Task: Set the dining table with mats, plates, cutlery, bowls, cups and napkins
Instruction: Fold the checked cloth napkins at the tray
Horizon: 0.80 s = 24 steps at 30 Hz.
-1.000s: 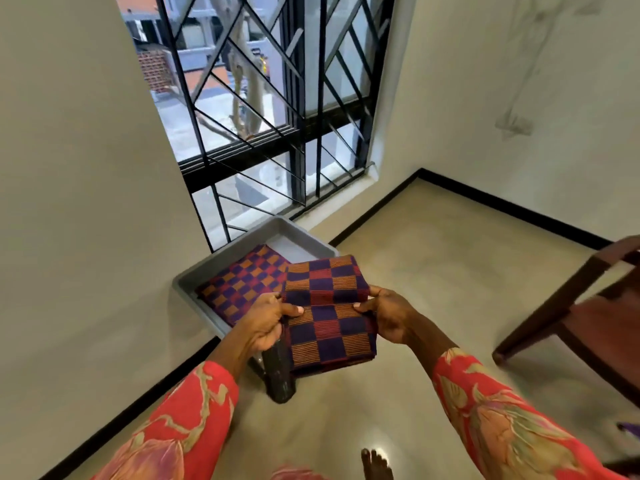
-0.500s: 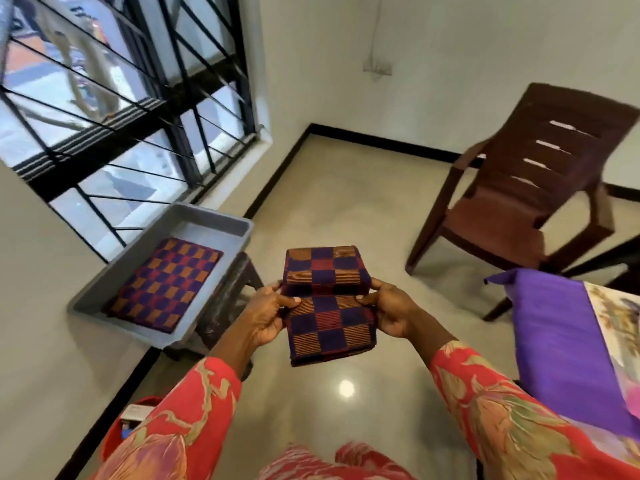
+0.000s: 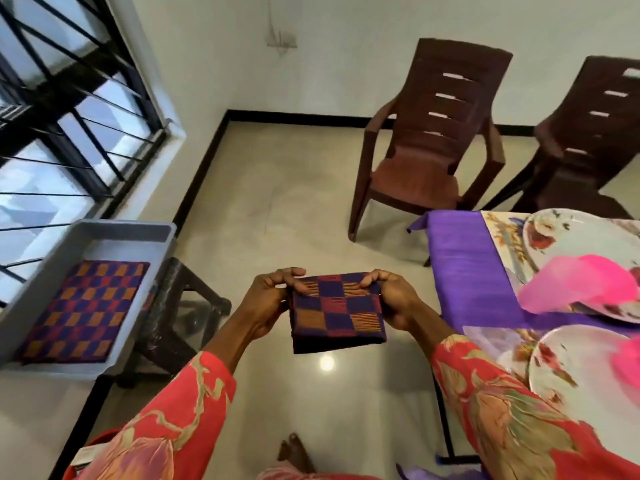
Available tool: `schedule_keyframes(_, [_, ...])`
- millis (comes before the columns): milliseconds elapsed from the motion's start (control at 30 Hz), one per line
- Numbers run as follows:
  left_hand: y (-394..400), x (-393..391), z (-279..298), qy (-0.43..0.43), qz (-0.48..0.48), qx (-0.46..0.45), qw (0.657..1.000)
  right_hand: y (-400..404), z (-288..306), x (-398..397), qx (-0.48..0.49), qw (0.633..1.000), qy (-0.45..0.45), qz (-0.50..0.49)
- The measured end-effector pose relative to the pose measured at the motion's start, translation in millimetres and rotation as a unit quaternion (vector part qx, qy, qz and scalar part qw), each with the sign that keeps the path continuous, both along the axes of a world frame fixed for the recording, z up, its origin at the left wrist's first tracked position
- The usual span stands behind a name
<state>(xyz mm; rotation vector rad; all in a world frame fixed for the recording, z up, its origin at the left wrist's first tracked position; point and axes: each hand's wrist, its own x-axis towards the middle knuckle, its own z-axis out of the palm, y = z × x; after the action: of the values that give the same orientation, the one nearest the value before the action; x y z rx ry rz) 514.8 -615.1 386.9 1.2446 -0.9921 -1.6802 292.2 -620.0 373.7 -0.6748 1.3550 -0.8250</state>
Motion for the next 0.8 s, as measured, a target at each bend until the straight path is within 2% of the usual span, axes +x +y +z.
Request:
schedule_keyframes(167, [17,-36,1,0.018,-0.044,0.026,0.999,31,-6,-41,0.01,0.999,-0.012,-0.04])
schedule_keyframes(400, [60,-92,-1,0.11,-0.067,0.089,0.988,92,-8,-99,0.025,0.974,-0.164,-0.151])
schedule_keyframes(567, [102,-139,1,0.056,-0.078,0.052,0.994,146,-2,-131,-0.011,0.98,-0.166,-0.113])
schedule_keyframes(733, [142,-170,-6,0.135,-0.064,0.105,0.983,200,-2,-155,-0.053,0.986,-0.113,-0.11])
schedule_keyframes(800, [161,-183,-11,0.129,-0.106,0.12,0.979,220,-2,-165,-0.087,0.985,-0.074,-0.129])
